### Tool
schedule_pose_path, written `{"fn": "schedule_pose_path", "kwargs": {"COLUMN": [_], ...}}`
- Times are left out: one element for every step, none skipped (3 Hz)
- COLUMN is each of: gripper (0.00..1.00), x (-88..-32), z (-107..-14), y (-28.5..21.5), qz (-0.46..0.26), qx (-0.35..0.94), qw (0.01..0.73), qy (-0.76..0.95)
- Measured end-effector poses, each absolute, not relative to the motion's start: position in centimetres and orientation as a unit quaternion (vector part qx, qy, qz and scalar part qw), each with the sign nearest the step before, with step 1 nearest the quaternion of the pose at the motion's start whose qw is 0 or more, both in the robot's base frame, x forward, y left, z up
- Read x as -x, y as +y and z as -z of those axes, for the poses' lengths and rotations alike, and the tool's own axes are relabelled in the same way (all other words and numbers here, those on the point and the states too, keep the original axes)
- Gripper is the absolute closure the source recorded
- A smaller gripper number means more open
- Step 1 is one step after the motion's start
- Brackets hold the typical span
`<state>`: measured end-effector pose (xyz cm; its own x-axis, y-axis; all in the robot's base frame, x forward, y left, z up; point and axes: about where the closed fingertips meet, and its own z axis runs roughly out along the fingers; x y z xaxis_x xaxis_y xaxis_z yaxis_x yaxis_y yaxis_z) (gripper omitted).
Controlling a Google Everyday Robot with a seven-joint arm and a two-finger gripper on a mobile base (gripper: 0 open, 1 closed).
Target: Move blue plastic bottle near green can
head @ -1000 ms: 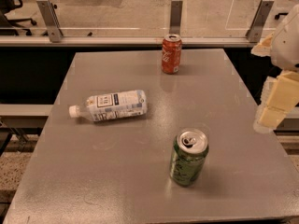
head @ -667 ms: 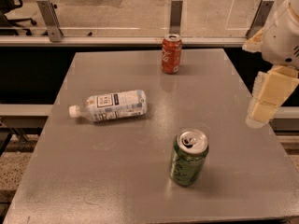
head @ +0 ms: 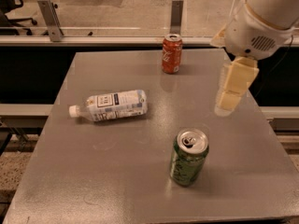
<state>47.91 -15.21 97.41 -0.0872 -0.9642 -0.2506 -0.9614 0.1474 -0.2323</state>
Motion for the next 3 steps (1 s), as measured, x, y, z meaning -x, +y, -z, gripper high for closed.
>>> {"fn": "schedule_pose_path", "kwargs": {"gripper": [0.0,0.0,0.0], "x": [-49.2,-50.2,-51.5], "z": [-96.5,-95.2,-93.4], "y": [-11.9,-8.5,-5.1], "qz": [-0.011,-0.024,-0.035], "qx": [0.674,0.695,0.716], "qw": [0.172,0.165,0.153], "qy": [0.719,0.7,0.681]}}
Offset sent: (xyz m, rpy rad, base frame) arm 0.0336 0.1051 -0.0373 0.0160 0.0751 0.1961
